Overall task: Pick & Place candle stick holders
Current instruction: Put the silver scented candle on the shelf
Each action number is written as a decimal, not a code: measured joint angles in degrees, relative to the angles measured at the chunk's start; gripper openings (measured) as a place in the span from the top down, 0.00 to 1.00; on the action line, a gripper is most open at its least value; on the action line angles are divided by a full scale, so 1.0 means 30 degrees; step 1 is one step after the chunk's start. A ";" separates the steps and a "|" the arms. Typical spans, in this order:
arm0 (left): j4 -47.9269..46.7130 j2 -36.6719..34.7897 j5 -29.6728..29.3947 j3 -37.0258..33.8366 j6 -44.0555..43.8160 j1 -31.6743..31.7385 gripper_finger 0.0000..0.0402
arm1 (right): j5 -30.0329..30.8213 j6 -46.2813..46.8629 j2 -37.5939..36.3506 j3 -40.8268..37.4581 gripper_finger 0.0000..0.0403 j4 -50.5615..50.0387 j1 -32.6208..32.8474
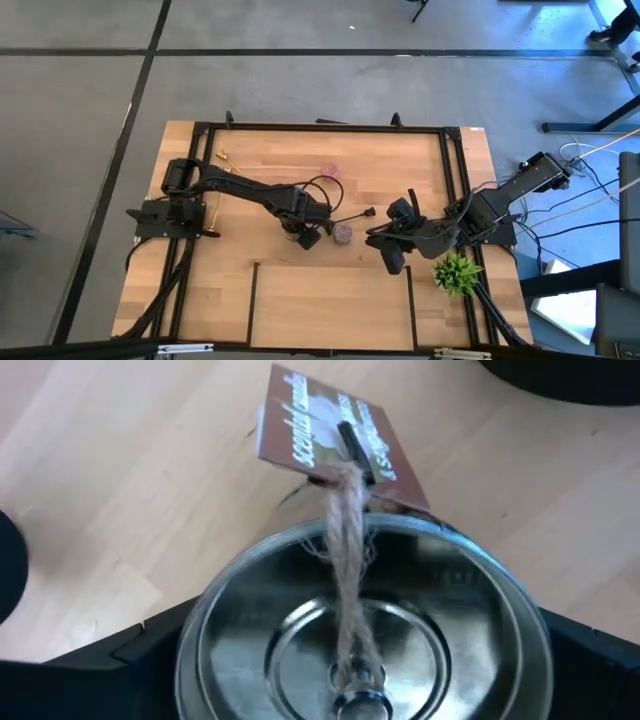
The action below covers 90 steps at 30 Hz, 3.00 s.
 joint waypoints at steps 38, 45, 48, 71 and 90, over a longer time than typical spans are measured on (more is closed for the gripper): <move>-0.3886 -0.3073 0.0462 0.1729 0.0127 0.0907 0.12 | 0.0215 0.0153 0.0000 0.0000 0.85 0.0015 -0.0002; -0.4811 -0.4131 0.1367 0.4854 -0.0605 -0.0639 0.12 | 0.0033 0.0522 -0.0012 0.0000 0.85 -0.0522 -0.0003; -0.4928 -0.4014 0.1486 0.6660 -0.0847 -0.1960 0.12 | -0.0040 0.0767 -0.0060 0.0000 0.85 -0.0978 0.0004; -0.8164 0.4078 -0.0535 1.8287 -0.0202 -0.7669 0.12 | 0.0065 0.1887 -0.0350 0.0000 0.85 -0.2509 0.0254; -0.6921 0.4211 0.1620 1.8236 0.0135 -0.7043 0.05 | 0.1169 0.2390 -0.0350 0.0000 0.85 -0.2549 0.0885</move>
